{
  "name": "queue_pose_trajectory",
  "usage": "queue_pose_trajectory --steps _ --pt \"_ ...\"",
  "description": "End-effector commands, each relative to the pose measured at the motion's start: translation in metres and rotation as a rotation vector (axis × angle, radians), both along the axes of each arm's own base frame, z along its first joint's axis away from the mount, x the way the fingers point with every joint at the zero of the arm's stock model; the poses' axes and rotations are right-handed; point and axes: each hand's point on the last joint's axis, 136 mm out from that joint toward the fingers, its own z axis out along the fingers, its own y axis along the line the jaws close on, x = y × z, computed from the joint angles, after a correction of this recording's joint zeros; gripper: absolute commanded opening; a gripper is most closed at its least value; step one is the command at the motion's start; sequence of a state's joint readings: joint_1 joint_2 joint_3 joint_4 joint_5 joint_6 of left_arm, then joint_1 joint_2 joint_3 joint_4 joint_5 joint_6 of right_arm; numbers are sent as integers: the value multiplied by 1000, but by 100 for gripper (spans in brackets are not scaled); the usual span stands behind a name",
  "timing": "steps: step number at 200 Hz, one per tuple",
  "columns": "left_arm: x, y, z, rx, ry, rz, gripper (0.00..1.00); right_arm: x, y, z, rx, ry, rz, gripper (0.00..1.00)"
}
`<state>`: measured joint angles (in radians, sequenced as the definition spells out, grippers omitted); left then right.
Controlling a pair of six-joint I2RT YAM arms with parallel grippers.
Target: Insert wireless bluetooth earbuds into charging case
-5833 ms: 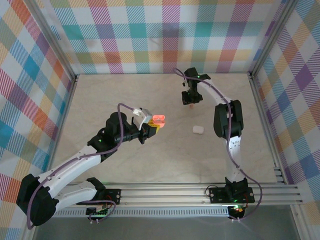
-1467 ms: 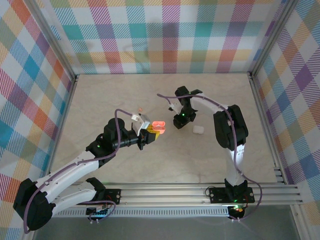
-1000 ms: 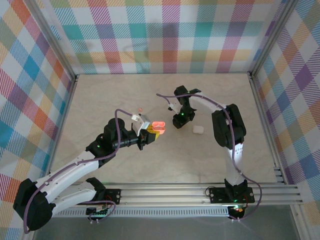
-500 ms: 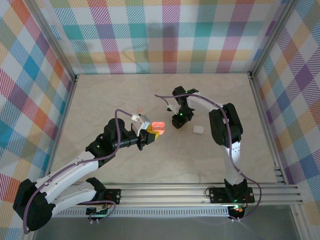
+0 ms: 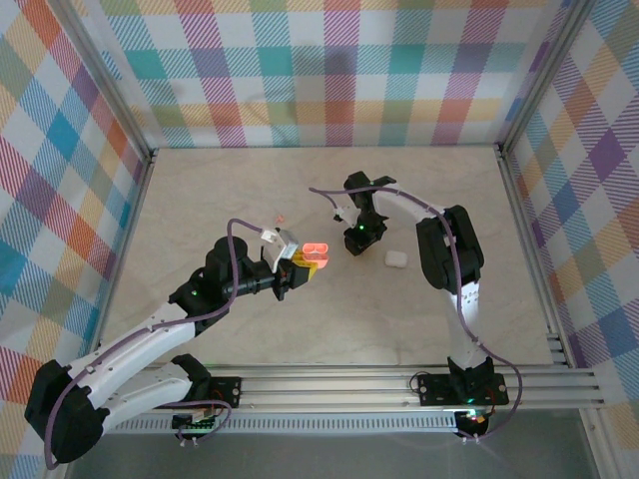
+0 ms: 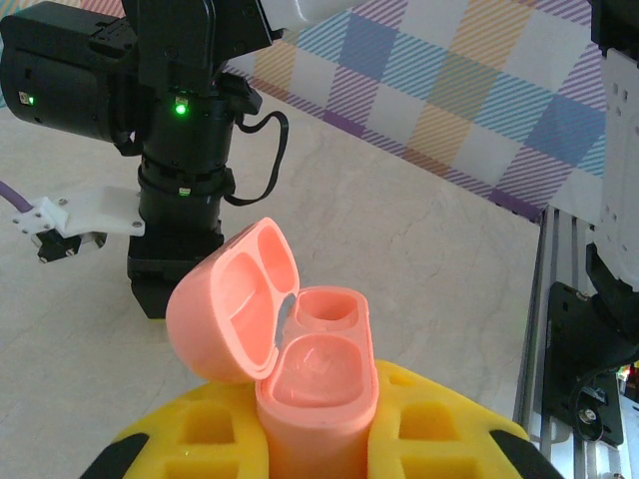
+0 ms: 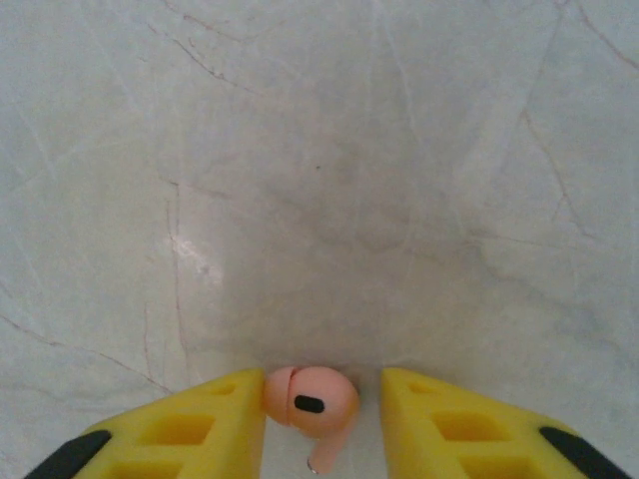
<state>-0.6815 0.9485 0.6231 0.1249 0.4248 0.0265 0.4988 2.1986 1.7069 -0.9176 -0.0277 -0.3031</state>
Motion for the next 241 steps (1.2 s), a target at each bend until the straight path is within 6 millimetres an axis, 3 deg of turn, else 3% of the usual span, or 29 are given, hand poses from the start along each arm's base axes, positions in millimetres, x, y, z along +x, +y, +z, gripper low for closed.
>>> queue_pose_trajectory --steps 1,44,134,175,241 --pt "-5 -1 10 -8 -31 -12 0 -10 10 -11 21 66 -7 29" --pt "-7 -2 7 -45 -71 -22 0 -4 12 0 48 48 -78 25" --pt "-3 -7 -13 4 -59 -42 0 7 22 55 263 6 -307 23" --pt "-7 -17 -3 -31 -110 -114 0 4 22 117 380 -116 -348 23" --pt "22 -15 23 -103 -201 23 0 -15 16 237 577 -419 -311 24"
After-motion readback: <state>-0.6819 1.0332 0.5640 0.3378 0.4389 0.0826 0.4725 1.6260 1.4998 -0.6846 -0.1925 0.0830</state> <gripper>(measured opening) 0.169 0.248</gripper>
